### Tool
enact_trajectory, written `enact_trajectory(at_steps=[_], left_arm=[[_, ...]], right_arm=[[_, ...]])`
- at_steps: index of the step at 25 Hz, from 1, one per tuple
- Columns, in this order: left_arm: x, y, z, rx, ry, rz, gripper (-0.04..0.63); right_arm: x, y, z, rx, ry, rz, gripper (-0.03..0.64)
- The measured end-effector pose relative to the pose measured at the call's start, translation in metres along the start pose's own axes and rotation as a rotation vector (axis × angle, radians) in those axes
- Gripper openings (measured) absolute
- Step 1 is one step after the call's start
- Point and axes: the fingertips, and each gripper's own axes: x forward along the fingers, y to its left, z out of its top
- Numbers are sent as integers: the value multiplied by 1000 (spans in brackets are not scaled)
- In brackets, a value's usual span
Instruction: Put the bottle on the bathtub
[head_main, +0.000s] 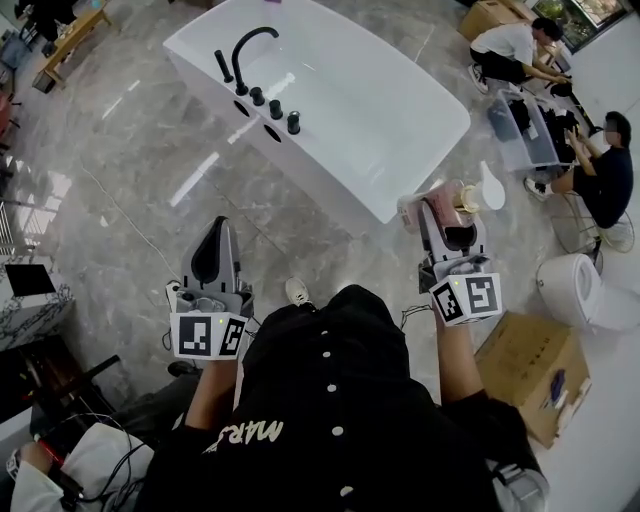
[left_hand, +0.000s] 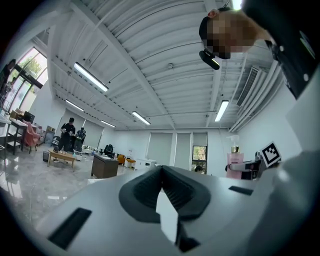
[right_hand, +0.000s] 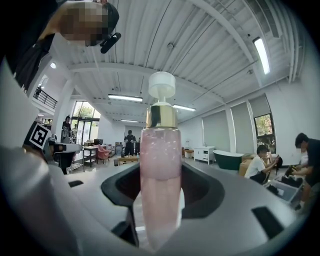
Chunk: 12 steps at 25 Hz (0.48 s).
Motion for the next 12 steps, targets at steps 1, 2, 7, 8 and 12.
enact_trajectory(at_steps=[1,2,7,8,12], left_arm=[[3,4,-3,-1,9,-1,9],[7,7,-5,-3,15,-2,9],[31,12,-16,-21,25,4,9],[37,12,-18,-21,29,5,9],[63,13,-21,-7,49,10,9]], right_arm=[[6,1,-4,7,8,-1,224],[12,1,-8,14,19,1,224],[46,-7,-28,33,56,27,224],[54,-9,-31,31,56,35,224],[92,-19,-42,38,47,73,224]])
